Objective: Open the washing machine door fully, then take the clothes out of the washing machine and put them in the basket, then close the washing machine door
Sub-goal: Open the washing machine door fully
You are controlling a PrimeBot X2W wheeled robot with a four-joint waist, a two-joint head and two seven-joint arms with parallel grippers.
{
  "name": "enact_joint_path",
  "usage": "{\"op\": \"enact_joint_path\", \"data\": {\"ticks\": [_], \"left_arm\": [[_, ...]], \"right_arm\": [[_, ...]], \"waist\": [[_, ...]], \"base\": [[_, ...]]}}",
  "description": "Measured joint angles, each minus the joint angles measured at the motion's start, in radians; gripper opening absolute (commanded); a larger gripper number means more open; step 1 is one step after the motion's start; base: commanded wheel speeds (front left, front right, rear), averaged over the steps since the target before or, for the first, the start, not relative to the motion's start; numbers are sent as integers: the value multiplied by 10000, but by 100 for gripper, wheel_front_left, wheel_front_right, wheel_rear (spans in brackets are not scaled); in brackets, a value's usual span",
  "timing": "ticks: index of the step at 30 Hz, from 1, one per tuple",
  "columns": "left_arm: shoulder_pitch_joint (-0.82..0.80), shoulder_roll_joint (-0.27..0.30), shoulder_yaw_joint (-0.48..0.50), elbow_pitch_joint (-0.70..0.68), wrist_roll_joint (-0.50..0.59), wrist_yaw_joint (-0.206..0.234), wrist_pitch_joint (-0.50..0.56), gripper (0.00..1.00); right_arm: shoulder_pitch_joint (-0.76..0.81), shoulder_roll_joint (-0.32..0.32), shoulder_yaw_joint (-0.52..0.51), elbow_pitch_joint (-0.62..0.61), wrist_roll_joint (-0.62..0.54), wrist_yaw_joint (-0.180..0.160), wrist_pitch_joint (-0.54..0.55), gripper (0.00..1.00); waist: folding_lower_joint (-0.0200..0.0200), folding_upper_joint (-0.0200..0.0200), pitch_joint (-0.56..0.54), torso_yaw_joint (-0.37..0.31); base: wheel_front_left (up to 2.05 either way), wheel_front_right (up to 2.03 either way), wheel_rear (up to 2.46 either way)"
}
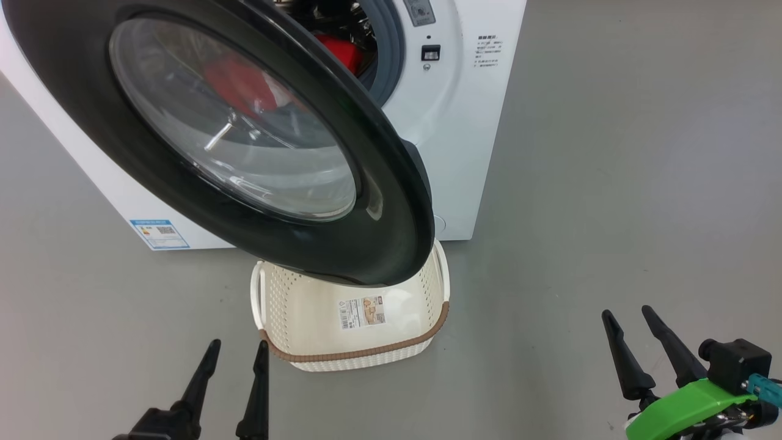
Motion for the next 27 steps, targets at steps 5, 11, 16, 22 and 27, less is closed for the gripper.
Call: {"op": "enact_joint_path", "data": {"ticks": [5,11,16,22,27], "left_arm": [[84,2,8,-13,0,0,0,100],[84,2,19,-44,0,0,0,100],[86,2,29,-117,0,0,0,100],[97,2,38,-199,0,0,0,100],[112,2,42,-221,0,0,0,100]], "right_arm": [[500,518,-863,-813,-1018,0,-13,100],[965,966,-1643,-1701,-1946,0,-38,100],[1347,1237,-2011,-2027,-2353,0,-69,100],[1641,1348,-2050,-1983,-2452,2,-69,100],[1645,1384,-2082,-1929,-2508,2,-69,100]], "waist": [[0,0,9,1],[0,0,-13,-8],[0,0,-44,5],[0,0,-53,5],[0,0,-24,-5]], "base": [[0,0,0],[0,0,0],[0,0,0],[0,0,0],[0,0,0]]}}
